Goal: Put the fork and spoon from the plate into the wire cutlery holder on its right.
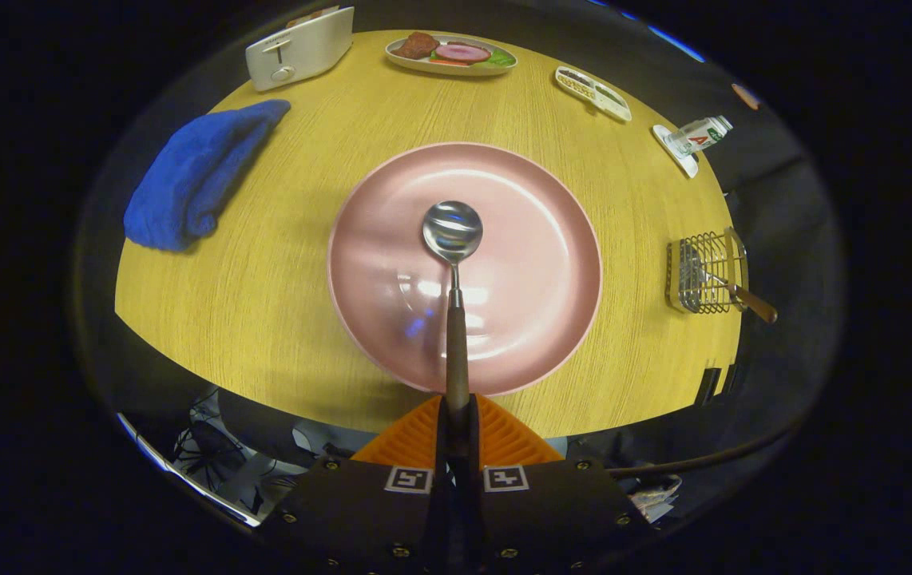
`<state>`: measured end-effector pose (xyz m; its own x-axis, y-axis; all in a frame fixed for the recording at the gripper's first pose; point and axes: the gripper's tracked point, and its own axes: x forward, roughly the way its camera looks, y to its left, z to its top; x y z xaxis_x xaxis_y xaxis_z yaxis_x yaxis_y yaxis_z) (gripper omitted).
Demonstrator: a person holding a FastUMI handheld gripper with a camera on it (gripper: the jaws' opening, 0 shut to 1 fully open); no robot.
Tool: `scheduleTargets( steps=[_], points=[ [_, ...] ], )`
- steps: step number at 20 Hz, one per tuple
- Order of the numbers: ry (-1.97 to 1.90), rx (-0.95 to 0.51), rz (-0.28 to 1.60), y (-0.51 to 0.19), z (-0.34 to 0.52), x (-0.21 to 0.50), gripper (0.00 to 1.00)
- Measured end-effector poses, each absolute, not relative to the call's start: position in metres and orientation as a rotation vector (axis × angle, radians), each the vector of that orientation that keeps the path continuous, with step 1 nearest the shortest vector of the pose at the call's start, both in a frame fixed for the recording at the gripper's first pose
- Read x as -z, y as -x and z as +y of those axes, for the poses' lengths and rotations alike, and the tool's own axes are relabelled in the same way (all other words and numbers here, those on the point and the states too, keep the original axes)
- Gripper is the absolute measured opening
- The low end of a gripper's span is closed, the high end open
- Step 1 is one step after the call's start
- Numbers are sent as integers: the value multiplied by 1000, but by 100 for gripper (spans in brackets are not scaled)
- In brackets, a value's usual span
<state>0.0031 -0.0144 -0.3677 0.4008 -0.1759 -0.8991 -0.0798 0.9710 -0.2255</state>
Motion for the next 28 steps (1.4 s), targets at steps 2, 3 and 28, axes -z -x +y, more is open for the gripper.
scheduleTargets(
  steps=[2, 3, 28],
  points=[
    [271, 64, 1132, -10, -17, 354, 9],
    [291, 70, 1121, -12, -19, 347, 9],
    [399, 286, 1034, -52, -102, 236, 9]
  ],
)
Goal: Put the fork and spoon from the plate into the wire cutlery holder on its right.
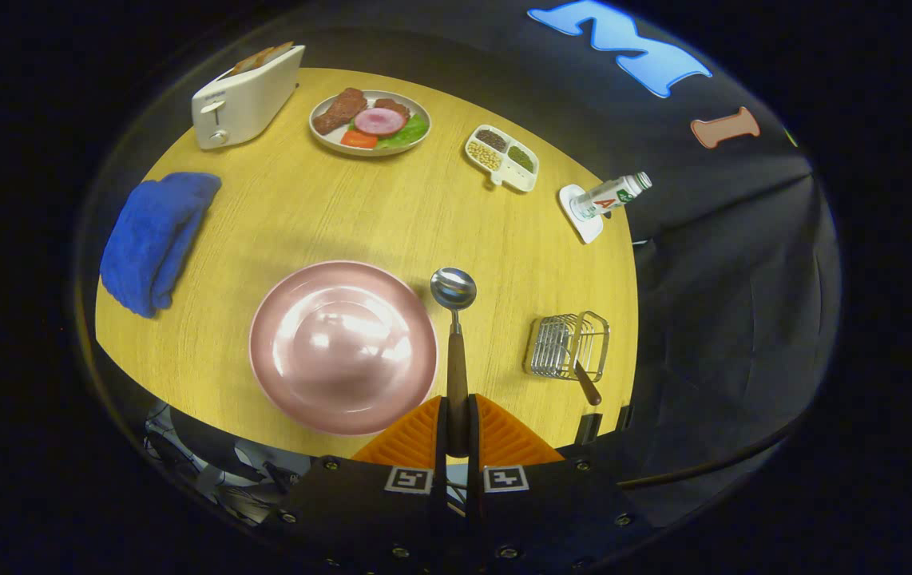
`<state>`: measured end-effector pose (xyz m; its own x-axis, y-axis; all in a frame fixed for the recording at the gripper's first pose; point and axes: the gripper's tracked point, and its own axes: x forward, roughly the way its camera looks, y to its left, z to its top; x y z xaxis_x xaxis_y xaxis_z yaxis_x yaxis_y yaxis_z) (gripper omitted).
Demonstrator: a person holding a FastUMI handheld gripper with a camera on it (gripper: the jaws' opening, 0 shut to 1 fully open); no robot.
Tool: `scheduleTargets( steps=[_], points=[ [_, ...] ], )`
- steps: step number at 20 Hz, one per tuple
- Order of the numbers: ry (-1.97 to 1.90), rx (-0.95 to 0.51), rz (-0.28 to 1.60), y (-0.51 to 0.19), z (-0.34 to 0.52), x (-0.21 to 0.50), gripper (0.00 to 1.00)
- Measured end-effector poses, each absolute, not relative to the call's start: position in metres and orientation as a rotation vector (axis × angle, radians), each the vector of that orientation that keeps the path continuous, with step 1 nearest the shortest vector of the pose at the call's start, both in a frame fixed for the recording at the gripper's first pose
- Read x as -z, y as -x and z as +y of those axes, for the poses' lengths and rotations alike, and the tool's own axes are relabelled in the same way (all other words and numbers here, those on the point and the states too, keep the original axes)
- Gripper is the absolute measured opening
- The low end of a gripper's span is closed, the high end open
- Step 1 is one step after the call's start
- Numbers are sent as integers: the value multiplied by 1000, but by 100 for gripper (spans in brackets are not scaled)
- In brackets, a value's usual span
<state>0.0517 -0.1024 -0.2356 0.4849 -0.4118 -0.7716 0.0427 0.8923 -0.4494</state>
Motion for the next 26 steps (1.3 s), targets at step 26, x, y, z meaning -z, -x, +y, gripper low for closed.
scheduleTargets(
  steps=[26],
  points=[
    [113, 550, 1197, -29, -246, 240, 9]
  ],
)
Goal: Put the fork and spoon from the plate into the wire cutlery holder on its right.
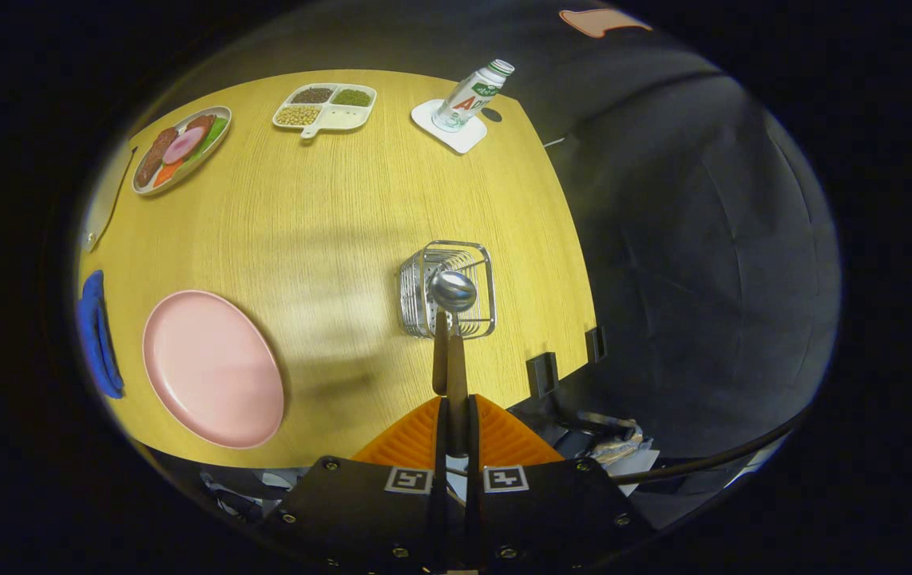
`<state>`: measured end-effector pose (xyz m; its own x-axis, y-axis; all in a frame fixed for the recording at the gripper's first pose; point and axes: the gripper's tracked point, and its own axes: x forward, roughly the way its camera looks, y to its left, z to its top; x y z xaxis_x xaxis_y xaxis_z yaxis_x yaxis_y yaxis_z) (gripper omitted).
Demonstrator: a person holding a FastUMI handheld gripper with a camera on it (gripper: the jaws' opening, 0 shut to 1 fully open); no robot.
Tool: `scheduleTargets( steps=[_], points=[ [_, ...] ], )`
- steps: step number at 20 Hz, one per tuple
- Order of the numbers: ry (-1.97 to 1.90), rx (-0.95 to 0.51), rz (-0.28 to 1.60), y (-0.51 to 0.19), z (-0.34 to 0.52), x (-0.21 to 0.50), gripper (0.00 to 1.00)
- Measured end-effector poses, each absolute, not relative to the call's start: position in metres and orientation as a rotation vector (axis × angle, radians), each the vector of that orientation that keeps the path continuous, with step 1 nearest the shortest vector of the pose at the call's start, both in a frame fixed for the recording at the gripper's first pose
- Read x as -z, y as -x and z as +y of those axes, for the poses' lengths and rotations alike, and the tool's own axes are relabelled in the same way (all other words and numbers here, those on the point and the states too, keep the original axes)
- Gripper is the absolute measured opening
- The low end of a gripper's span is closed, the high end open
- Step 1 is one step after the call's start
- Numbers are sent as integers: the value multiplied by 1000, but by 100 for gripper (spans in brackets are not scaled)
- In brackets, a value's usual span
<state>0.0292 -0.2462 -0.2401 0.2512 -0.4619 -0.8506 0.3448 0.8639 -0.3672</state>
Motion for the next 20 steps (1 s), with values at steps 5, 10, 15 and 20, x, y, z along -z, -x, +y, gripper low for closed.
scheduleTargets(
  steps=[5, 10, 15, 20],
  points=[
    [108, 530, 1202, -31, -248, 240, 9],
    [146, 537, 1193, -30, -253, 233, 15],
    [131, 517, 1165, -30, -249, 228, 33],
    [146, 507, 1159, -26, -245, 225, 33]
  ],
)
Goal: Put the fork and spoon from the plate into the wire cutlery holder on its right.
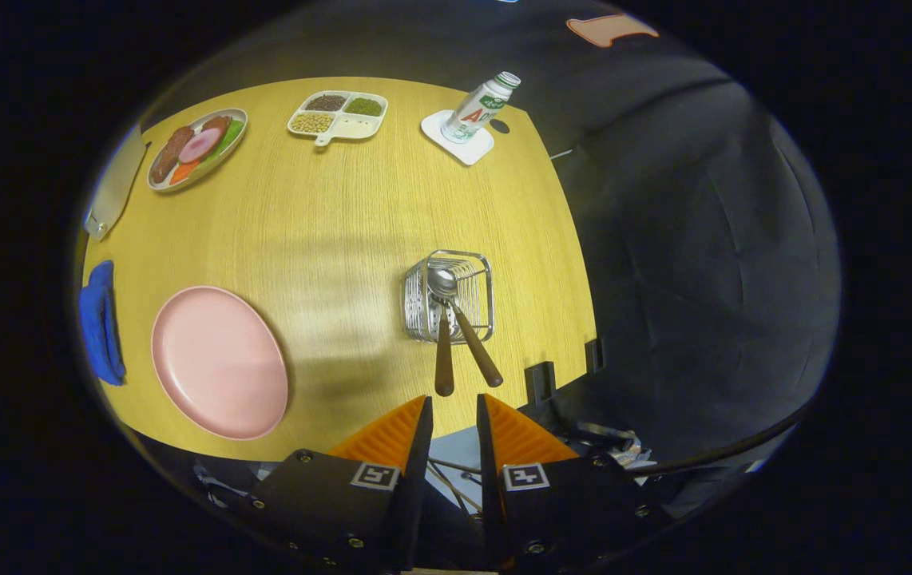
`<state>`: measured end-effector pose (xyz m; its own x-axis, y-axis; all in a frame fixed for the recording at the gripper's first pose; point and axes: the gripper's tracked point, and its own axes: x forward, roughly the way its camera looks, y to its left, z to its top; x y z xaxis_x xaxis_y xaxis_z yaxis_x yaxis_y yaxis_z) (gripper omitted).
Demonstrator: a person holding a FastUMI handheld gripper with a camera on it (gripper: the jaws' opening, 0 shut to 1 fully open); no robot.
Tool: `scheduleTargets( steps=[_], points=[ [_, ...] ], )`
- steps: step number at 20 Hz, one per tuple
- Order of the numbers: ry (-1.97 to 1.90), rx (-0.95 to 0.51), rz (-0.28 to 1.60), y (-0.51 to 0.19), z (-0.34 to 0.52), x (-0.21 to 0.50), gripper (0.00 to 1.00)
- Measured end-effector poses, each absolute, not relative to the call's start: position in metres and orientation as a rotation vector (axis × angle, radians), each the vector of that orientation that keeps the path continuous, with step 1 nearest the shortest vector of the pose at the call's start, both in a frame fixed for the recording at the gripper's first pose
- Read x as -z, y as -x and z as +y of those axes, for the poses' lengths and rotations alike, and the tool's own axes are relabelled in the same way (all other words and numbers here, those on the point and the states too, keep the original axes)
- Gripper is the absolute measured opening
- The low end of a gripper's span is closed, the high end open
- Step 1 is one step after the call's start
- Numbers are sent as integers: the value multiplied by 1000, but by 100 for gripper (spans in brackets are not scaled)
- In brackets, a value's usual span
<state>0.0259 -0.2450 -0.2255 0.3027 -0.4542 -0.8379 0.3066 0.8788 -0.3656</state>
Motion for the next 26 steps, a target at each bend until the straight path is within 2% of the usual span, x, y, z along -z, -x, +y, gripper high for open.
scheduleTargets(
  steps=[4, 8, 17, 26],
  points=[
    [148, 488, 1116, -30, -239, 219, 33],
    [121, 454, 955, -48, -228, 202, 33],
    [113, 427, 363, -77, -201, 75, 33],
    [94, 363, -123, -49, -132, -65, 33]
  ],
)
